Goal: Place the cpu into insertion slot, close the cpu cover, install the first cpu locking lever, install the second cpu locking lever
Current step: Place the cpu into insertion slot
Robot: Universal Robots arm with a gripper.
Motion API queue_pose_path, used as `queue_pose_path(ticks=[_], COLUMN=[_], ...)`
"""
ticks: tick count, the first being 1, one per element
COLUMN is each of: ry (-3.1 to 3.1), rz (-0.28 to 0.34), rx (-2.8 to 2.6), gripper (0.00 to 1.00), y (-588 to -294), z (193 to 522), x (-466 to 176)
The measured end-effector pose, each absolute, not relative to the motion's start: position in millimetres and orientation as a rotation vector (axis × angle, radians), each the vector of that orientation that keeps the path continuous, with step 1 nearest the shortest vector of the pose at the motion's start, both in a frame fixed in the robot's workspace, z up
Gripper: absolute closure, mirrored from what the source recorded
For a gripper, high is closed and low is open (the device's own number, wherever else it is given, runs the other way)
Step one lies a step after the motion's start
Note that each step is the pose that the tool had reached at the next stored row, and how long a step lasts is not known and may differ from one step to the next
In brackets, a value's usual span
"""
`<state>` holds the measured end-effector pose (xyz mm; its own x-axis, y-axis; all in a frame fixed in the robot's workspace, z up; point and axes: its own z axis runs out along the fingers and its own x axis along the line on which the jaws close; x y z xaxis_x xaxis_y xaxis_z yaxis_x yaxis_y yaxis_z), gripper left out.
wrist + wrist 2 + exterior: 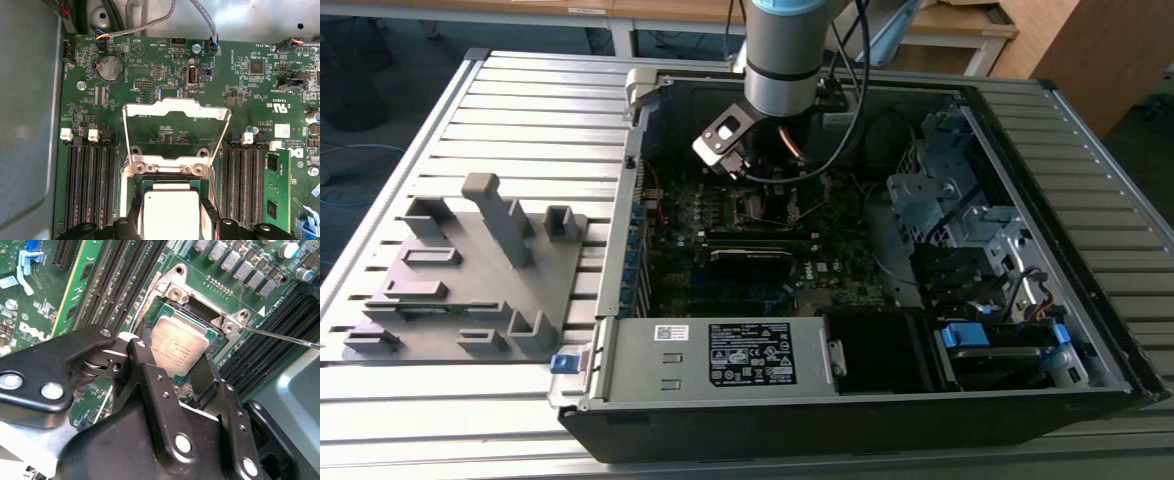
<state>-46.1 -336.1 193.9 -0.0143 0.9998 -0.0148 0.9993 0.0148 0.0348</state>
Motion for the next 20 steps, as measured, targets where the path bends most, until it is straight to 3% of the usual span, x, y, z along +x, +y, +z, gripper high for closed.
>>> queue_pose_path(ticks=[20], ry=[2.205], rz=[0.027], rx=[2.192], gripper=[0.46], y=[-333.8], z=[193.4], x=[-47.5])
